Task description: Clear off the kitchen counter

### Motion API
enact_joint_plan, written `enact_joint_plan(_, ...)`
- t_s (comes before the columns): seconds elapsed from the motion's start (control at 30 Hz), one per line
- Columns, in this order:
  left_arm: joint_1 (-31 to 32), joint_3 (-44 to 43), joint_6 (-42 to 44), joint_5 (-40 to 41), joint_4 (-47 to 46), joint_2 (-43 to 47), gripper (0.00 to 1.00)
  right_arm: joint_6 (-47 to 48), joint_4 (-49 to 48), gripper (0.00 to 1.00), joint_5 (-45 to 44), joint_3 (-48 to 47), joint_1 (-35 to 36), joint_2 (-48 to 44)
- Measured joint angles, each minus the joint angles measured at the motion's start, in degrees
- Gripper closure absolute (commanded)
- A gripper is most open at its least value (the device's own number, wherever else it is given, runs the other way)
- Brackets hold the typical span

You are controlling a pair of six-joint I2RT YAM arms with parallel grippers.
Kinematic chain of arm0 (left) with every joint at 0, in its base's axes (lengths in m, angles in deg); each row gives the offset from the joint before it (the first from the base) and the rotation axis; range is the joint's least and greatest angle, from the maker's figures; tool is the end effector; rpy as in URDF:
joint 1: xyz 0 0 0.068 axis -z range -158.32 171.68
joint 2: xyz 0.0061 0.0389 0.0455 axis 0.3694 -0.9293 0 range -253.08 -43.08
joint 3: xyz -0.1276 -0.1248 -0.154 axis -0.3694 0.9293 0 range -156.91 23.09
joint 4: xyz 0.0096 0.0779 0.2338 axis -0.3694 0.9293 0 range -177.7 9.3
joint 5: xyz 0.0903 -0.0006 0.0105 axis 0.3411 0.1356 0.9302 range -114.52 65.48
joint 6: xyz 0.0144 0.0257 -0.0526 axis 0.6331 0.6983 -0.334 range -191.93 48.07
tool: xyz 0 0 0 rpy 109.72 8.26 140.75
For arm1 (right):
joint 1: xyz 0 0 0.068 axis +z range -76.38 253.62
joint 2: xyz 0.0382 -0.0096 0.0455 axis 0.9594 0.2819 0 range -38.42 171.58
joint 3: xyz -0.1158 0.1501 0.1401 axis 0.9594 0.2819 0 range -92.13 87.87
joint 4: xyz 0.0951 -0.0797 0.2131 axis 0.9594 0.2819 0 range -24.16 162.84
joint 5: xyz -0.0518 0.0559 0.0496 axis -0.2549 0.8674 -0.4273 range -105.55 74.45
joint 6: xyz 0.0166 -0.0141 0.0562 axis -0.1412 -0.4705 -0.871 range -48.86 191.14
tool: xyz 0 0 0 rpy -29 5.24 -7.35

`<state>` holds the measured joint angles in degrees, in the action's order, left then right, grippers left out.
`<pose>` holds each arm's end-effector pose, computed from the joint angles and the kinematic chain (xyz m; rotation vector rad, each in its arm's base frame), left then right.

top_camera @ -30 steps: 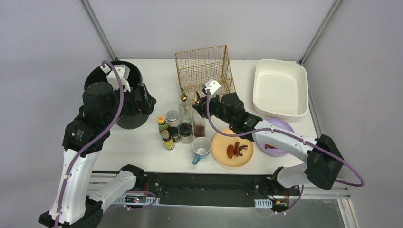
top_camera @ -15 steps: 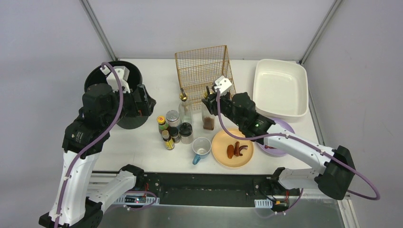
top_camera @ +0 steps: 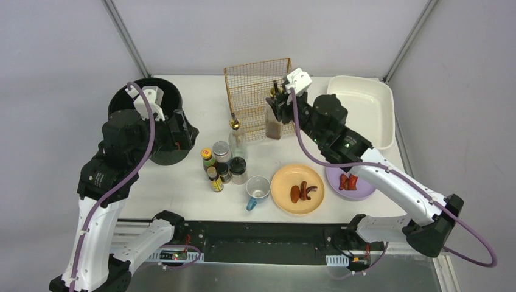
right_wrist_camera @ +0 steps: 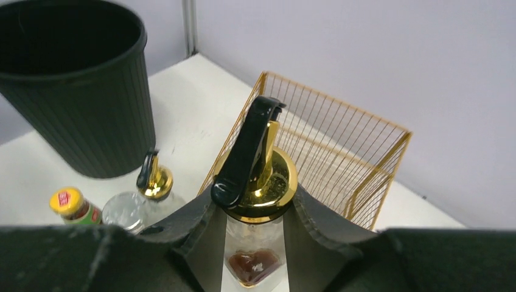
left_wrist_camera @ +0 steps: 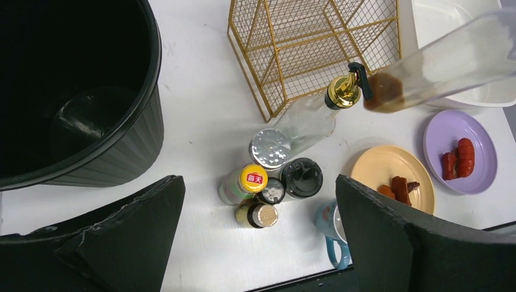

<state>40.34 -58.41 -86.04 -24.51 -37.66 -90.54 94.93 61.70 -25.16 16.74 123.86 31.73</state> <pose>0.1306 -0.0441 0.4248 0.0740 1.8674 -0.3970 0.1906 0.2173 0.4001 -0.7831 1.2649 0.2495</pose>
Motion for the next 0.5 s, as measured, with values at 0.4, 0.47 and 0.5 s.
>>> enact_joint_plan(0.4,0.0,0.2,-1.3,-1.4,0.0,1.4,0.0,0.0,3.5,1.0,4.3,-22.3,-6.4,11.8)
enact_joint_plan(0.47,0.0,0.3,-1.5,-1.5,0.0,1.4,0.0,-0.9,4.6,1.0,5.7,-27.1,-7.7,15.4)
enact_joint_plan(0.5,0.0,0.3,-1.6,-1.5,0.0,1.4,0.0,-1.3,4.9,1.0,6.5,-29.3,-8.3,17.2)
